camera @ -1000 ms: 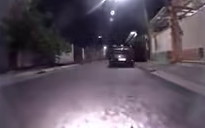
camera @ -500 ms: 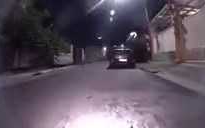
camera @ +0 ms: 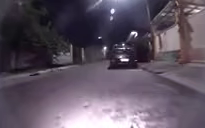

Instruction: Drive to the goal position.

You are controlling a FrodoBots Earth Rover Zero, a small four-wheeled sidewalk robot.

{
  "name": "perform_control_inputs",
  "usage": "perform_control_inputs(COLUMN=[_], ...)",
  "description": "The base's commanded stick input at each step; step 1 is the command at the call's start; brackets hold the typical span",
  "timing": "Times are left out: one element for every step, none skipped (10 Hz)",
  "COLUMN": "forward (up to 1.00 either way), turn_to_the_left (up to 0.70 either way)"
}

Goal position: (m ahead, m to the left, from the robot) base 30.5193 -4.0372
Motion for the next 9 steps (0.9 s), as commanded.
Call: perform_control_inputs(forward=[0.70, 0.70, 0.70, 0.70, 0.70, 0.70, 0.70, 0.70, 0.70], turn_to_the_left=[0.00, 0.00, 0.00, 0.00, 0.00, 0.00, 0.00, 0.00, 0.00])
